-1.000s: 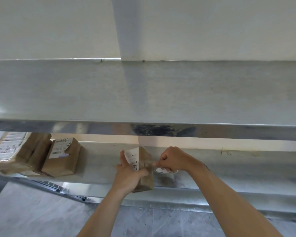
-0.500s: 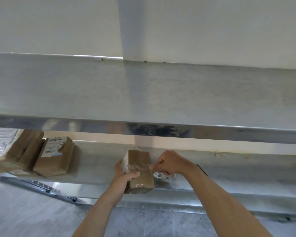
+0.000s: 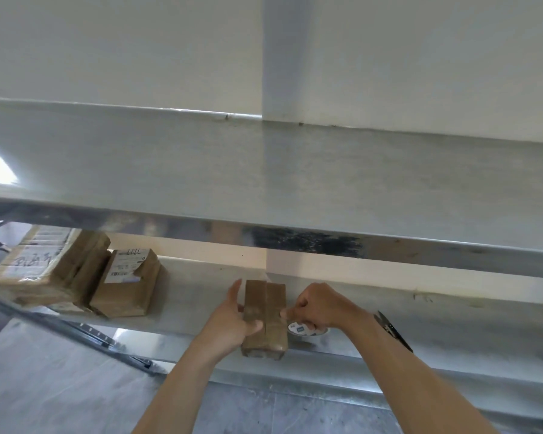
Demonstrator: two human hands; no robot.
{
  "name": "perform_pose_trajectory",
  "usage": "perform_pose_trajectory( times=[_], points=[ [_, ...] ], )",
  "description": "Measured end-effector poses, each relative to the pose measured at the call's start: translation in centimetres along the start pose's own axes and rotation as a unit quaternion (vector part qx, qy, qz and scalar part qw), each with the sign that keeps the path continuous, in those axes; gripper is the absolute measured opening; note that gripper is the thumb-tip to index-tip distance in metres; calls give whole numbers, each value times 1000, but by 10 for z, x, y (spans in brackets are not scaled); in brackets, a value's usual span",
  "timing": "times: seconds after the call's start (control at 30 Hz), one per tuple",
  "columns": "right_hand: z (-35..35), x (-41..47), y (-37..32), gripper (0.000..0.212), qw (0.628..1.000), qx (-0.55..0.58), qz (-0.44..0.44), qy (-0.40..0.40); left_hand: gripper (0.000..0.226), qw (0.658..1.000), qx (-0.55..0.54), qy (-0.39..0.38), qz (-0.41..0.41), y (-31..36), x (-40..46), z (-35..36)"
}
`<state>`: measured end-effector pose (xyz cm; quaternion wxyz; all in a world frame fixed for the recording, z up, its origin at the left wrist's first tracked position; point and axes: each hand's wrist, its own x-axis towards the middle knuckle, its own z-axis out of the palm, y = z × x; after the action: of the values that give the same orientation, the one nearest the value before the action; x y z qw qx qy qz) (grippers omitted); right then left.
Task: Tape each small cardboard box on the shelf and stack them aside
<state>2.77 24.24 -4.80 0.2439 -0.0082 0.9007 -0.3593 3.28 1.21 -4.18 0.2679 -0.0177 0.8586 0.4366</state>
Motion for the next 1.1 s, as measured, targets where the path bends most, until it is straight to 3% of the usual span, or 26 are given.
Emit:
perform_pose_trajectory(
  times=[0.1,0.23,0.37,0.53,0.7,0.8,0.9,1.1],
  points=[
    [-3,-2,2,56,1000,-5,1,2,84,993,96,52,39,21,-6,25],
    [-3,-5,4,59,1000,-3,-5,8,133,985,160,38,-49,41,-10,60],
    [-3,-5,1,53,1000,21,-17,3,126,977,183,96,-46,37,-7,63],
    [-11,-7,-1,48,997,46,-60,8,122,994,73,74,-30,19,-6,36],
    [-11,-9,12,53,999,27,-45,10,128,997,-52,57,-25,3,-7,17],
    [-14,-10,19,54,999,18,-37,18,127,987,-157,43,-13,-2,-10,12],
    [-17,-11,19,56,999,9,-30,11,117,977,-215,15,-14,-7,-10,17],
    [-11,-9,13,47,1000,-6,-4,21,122,946,-318,-11,-56,-19,0,35]
  ],
)
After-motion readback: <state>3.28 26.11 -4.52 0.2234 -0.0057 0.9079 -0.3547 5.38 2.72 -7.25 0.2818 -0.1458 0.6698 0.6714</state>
